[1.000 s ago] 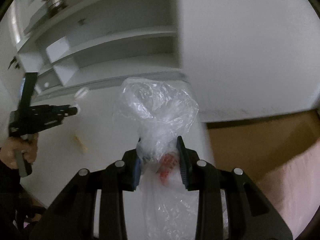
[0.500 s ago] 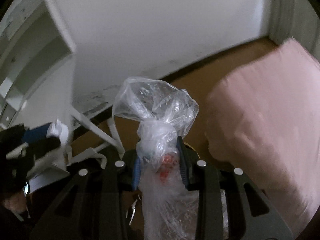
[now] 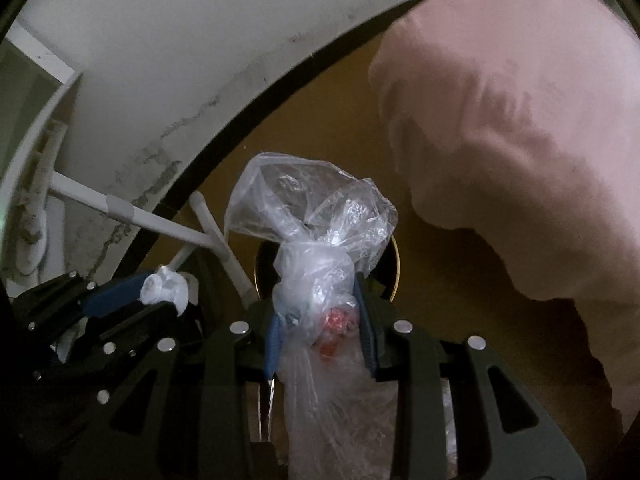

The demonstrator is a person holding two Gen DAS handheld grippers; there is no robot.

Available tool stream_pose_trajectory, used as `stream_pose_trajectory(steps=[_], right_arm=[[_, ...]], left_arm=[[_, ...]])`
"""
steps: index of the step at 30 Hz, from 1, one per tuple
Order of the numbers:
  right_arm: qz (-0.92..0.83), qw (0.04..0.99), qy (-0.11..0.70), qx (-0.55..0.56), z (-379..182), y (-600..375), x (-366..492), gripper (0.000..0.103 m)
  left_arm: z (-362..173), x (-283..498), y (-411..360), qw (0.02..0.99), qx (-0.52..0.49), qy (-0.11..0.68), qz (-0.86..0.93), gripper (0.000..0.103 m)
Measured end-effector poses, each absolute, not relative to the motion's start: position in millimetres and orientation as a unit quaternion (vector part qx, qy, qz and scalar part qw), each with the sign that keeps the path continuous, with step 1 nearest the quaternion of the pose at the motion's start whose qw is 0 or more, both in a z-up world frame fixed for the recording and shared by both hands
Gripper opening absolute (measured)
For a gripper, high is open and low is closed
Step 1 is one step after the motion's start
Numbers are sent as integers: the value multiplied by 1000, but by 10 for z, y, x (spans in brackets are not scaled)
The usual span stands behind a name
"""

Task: Collect trash
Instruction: 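Carry the plastic bag and bottle cap to the bin and release both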

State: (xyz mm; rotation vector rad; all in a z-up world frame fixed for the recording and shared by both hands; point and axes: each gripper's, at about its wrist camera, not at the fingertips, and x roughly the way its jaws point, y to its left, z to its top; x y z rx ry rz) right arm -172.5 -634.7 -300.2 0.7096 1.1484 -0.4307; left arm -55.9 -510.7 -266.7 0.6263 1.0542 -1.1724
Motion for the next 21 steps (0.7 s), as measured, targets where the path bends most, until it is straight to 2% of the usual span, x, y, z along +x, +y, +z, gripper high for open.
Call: stream_pose_trajectory(steps=[5,15,19,21], right_arm=[[-190,745,541,340,-3255,-6360,-1653,32],[-175,741,550,343,-3357,-6403,-1429,35],[-176,745,545,342,-3353,-6425,-1365,55],[-175,747,543,341,-3328,-6428,-1348,59]], left_arm=[[-2917,-462,-5104,658,273,493,-500,29],[-3018,-423,-5108,656,267,507,-492,29],[-3030,-381,-5071,656,264,510,-490,29],[-3026,-376,-5074,656,263,510,-489,29]])
